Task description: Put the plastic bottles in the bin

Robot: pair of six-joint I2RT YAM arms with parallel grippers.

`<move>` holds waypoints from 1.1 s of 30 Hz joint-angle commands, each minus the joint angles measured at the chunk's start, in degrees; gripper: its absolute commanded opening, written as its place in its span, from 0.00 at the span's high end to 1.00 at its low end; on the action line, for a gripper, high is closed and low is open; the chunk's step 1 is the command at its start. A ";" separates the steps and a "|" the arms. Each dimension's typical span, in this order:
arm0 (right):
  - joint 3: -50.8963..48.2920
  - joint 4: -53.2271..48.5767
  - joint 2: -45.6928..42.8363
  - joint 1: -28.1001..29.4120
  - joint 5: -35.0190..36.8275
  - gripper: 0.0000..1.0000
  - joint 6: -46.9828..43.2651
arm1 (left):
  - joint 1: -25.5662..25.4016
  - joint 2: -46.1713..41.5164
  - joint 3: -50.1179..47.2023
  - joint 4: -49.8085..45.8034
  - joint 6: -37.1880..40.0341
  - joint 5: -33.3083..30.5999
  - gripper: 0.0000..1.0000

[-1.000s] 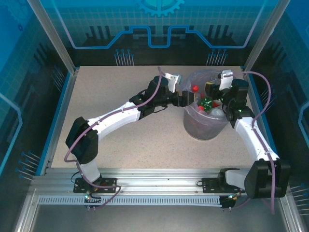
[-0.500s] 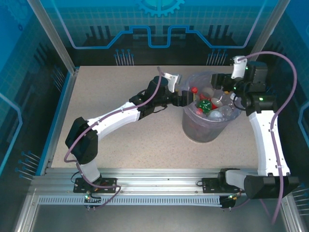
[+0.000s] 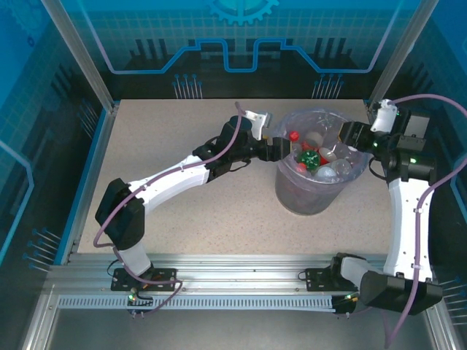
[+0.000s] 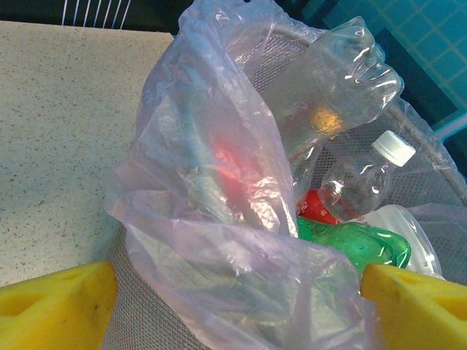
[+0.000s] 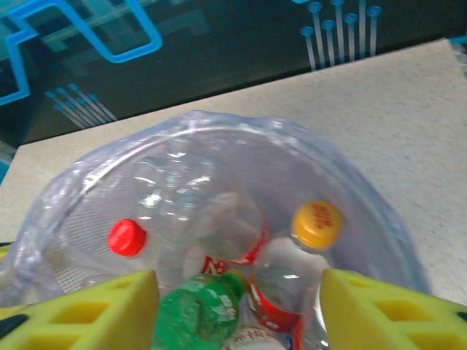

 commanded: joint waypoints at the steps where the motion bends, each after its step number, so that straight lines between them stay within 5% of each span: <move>1: 3.38 4.77 3.01 4.10 -0.91 0.46 0.90 | -0.27 -0.41 -1.87 -3.17 1.08 -1.47 0.13; 10: 9.88 5.13 15.15 9.76 4.99 0.65 -1.49 | -0.21 -0.87 -2.45 -3.34 0.81 -2.09 0.13; 15: 2.60 6.50 13.66 9.81 6.95 0.80 -1.97 | -0.20 -0.98 -2.20 -3.55 0.97 -2.26 0.13; 33: -17.17 0.82 7.04 9.81 12.01 0.80 1.02 | -0.25 -0.41 -1.92 -3.66 0.80 -2.53 0.13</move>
